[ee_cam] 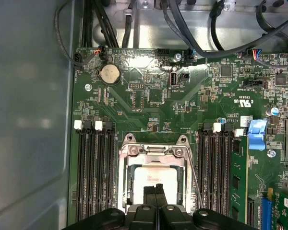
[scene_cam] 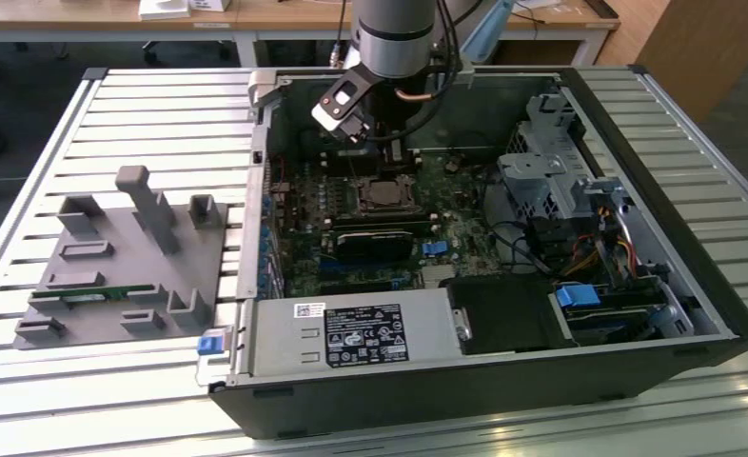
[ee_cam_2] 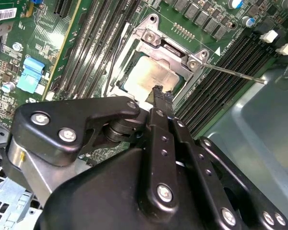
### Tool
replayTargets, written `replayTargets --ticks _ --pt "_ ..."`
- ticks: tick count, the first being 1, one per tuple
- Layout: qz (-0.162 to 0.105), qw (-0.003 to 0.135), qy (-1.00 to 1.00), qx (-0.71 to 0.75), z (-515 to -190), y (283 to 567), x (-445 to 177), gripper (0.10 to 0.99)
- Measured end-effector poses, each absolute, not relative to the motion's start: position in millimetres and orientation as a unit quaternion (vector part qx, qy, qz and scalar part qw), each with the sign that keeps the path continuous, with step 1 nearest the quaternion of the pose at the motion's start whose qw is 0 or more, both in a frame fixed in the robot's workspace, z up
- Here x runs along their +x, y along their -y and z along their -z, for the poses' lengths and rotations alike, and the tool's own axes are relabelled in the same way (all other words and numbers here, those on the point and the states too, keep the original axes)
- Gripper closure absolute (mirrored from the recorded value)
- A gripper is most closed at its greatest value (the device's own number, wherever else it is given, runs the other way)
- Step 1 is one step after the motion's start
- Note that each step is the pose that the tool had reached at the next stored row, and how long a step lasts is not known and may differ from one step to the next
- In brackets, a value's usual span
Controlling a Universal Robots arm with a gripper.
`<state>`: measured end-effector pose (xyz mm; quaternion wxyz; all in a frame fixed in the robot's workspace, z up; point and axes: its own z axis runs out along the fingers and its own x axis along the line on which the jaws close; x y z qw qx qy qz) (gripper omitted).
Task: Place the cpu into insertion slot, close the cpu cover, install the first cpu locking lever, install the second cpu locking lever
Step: 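Install the first cpu locking lever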
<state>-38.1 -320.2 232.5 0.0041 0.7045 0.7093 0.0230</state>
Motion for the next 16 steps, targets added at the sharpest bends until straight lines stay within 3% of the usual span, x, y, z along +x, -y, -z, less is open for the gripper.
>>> replayTargets --ticks 16 --pt "-0.023 0.004 -0.709 0.705 -241.0 320.2 -38.1 0.98"
